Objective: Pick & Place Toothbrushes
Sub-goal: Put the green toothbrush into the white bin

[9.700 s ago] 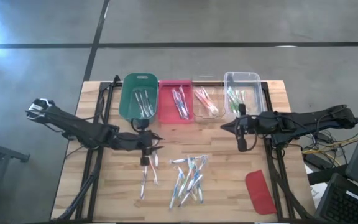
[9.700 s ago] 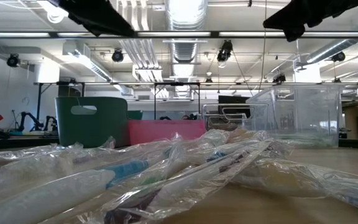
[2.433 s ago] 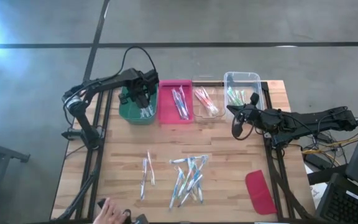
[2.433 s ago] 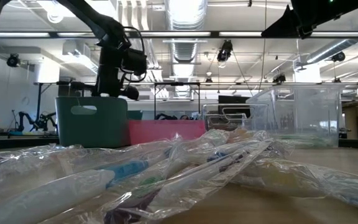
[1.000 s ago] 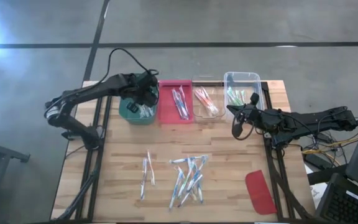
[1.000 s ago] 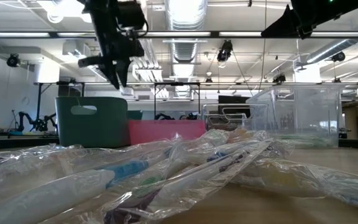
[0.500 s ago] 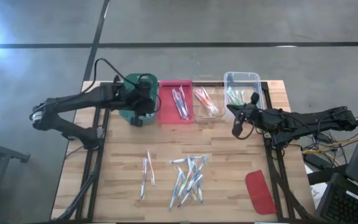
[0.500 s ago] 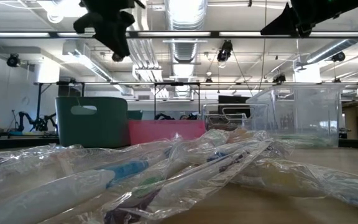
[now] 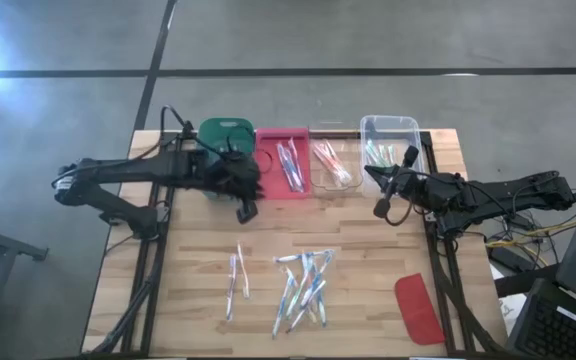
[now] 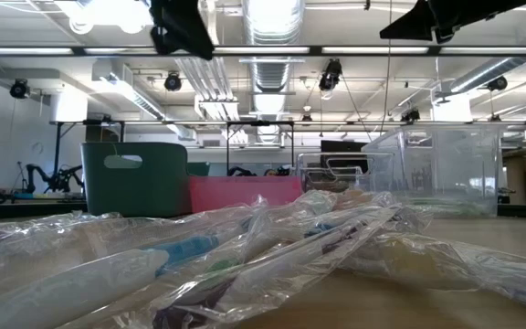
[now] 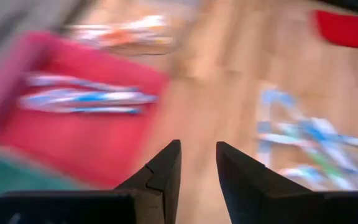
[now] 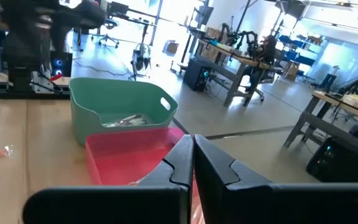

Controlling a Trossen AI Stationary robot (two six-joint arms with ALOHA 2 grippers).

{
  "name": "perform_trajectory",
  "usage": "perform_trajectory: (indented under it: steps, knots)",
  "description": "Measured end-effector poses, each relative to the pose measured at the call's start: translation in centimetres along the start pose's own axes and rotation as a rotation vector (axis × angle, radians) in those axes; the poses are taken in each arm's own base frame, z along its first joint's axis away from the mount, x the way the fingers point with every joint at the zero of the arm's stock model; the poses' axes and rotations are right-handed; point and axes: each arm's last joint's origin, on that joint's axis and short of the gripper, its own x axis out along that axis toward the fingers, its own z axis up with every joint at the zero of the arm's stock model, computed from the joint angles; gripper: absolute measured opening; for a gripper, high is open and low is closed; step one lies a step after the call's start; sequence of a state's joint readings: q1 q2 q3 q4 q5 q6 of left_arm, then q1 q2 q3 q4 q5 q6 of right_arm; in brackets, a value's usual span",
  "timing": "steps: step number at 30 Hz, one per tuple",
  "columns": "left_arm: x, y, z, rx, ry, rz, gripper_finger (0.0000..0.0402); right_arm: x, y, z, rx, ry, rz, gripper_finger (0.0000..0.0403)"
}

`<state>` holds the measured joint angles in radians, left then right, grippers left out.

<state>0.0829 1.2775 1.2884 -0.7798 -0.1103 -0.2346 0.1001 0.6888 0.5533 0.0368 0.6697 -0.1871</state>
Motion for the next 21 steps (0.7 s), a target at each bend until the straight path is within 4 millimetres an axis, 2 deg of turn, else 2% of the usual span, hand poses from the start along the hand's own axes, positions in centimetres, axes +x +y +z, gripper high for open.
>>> perform_trajectory:
  steps: [3, 9, 17, 21]
  knots:
    - [1.3, -1.6, 0.4, 0.023, -0.014, -0.112, 0.0106, 0.0, 0.0, 0.0, 0.001, 0.000, 0.000, 0.0008]
    - [4.8, -4.5, 0.5, 0.035, -0.018, -0.172, 0.0109, 0.0, 0.0, 0.0, -0.001, 0.001, 0.000, 0.0008]
    - [8.9, -6.9, -1.0, -0.069, 0.116, -0.217, 0.0175, 0.0, 0.0, 0.0, -0.010, 0.003, 0.001, 0.0008]
    - [10.5, -8.0, -1.7, -0.152, 0.179, -0.273, 0.0191, 0.0, 0.0, -0.1, -0.046, 0.008, 0.002, 0.0008]
